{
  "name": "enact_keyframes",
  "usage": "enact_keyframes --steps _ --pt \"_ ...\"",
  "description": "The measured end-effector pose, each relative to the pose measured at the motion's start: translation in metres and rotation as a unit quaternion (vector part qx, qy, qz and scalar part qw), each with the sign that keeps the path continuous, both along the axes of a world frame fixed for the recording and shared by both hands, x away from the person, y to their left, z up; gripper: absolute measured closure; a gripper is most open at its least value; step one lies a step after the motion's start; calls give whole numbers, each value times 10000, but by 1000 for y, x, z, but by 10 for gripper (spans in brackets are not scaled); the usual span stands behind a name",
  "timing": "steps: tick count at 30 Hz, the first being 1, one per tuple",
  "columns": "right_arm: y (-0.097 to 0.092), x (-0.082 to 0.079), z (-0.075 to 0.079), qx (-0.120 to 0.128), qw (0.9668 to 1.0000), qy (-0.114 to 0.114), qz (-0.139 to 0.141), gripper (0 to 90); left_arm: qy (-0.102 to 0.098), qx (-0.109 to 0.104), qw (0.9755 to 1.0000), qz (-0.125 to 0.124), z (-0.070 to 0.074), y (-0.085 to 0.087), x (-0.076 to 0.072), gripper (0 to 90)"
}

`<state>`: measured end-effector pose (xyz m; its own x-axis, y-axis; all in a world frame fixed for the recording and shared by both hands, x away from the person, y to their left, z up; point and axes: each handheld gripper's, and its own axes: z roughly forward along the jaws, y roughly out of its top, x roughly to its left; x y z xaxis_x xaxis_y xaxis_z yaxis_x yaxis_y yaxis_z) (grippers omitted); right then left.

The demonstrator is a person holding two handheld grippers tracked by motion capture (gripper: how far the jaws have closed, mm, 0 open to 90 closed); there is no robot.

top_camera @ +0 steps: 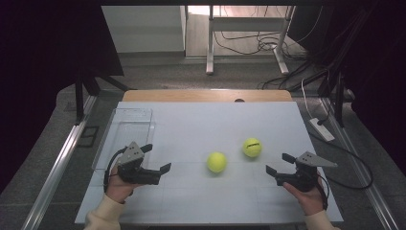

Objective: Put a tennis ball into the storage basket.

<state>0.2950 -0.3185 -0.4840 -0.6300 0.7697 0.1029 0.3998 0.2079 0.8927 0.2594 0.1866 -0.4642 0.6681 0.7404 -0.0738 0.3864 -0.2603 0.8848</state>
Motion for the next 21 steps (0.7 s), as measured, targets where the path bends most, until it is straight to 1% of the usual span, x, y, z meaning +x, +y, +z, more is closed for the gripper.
enact_keyframes --steps 11,21 --pt "0 0 0 -10 10000 5 -1 129 -46 19 10000 -68 3 -7 4 42" --pt "1 0 -1 -17 10000 16 7 130 -68 45 9998 -183 5 -17 10 42"
